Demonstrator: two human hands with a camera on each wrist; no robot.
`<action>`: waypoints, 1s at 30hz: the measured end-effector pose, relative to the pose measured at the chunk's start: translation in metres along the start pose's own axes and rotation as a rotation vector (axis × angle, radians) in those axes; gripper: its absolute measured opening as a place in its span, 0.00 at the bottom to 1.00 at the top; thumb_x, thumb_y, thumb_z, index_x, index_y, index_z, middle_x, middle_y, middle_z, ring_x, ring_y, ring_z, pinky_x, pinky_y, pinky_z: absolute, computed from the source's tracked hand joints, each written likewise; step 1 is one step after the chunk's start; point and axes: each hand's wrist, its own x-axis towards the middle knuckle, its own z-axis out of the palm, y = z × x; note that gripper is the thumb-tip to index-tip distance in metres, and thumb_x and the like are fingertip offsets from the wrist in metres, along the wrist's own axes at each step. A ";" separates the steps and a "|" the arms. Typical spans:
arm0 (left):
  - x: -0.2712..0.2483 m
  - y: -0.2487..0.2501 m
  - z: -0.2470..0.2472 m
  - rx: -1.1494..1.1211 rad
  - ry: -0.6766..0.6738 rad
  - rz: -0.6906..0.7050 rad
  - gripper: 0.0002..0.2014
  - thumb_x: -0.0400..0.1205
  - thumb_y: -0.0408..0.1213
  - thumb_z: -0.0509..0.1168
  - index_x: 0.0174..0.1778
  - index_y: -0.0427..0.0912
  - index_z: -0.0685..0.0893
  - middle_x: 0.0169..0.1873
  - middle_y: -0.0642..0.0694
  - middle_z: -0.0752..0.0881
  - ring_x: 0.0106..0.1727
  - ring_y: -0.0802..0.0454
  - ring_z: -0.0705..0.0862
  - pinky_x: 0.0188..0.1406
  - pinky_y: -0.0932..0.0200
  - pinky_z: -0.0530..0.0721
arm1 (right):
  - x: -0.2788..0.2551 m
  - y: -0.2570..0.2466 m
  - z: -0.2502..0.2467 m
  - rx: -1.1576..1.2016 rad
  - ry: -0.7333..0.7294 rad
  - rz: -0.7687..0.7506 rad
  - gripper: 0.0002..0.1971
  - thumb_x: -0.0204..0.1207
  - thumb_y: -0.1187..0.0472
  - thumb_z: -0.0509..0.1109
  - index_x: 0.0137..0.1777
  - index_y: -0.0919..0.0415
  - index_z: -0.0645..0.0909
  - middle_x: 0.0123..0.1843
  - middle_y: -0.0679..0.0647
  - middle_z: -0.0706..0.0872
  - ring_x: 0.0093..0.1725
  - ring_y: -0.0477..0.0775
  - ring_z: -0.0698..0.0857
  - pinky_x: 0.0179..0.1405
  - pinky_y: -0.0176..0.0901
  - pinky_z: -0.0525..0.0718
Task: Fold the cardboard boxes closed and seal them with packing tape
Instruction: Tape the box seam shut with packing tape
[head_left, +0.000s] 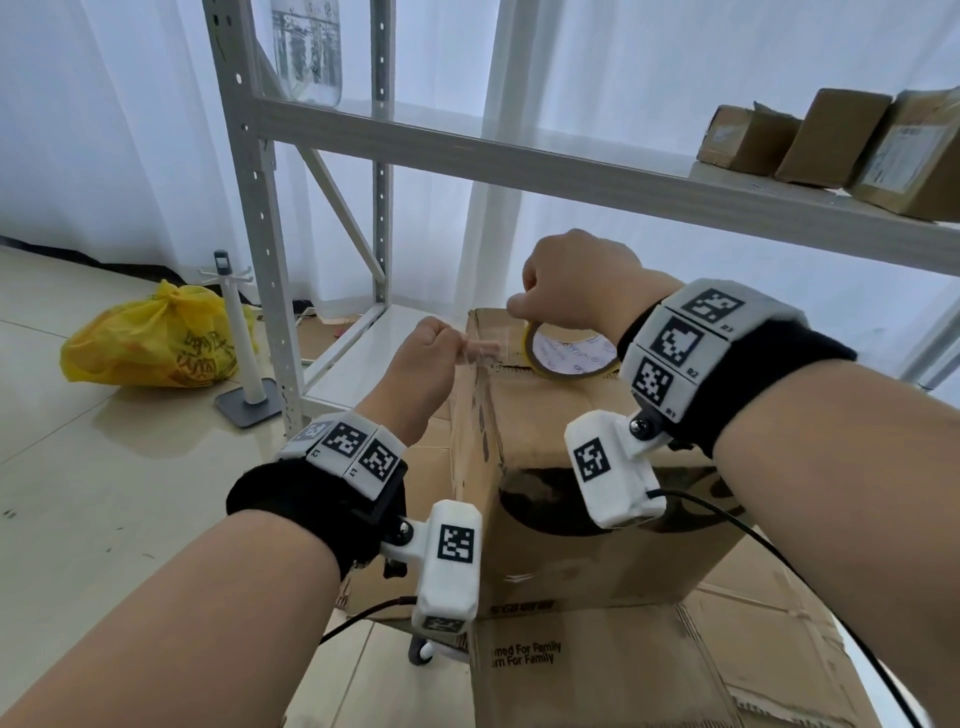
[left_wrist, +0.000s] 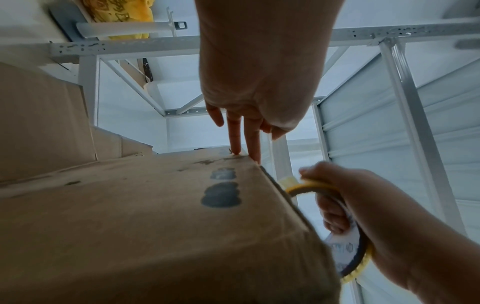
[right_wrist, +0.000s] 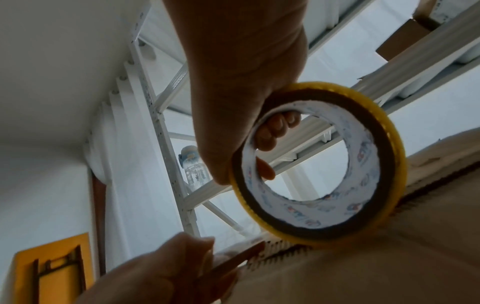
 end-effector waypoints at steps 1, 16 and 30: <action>0.000 0.000 -0.001 -0.007 0.000 -0.009 0.08 0.84 0.36 0.53 0.40 0.46 0.73 0.48 0.43 0.83 0.47 0.52 0.77 0.45 0.58 0.74 | 0.001 0.000 0.001 -0.039 -0.012 -0.004 0.15 0.76 0.47 0.65 0.45 0.58 0.85 0.36 0.48 0.79 0.41 0.54 0.81 0.34 0.43 0.73; -0.007 -0.018 -0.034 0.061 -0.149 -0.197 0.10 0.84 0.41 0.63 0.49 0.36 0.79 0.34 0.44 0.82 0.31 0.52 0.82 0.27 0.60 0.82 | 0.005 -0.007 0.009 -0.076 -0.106 -0.056 0.18 0.77 0.45 0.64 0.47 0.59 0.86 0.39 0.51 0.85 0.44 0.54 0.84 0.35 0.43 0.73; -0.002 -0.032 -0.008 0.347 -0.033 -0.035 0.10 0.83 0.43 0.64 0.45 0.39 0.78 0.31 0.49 0.83 0.26 0.56 0.79 0.28 0.63 0.76 | 0.010 -0.019 0.010 -0.202 -0.142 -0.034 0.13 0.72 0.50 0.71 0.34 0.58 0.78 0.33 0.51 0.80 0.35 0.53 0.79 0.30 0.41 0.71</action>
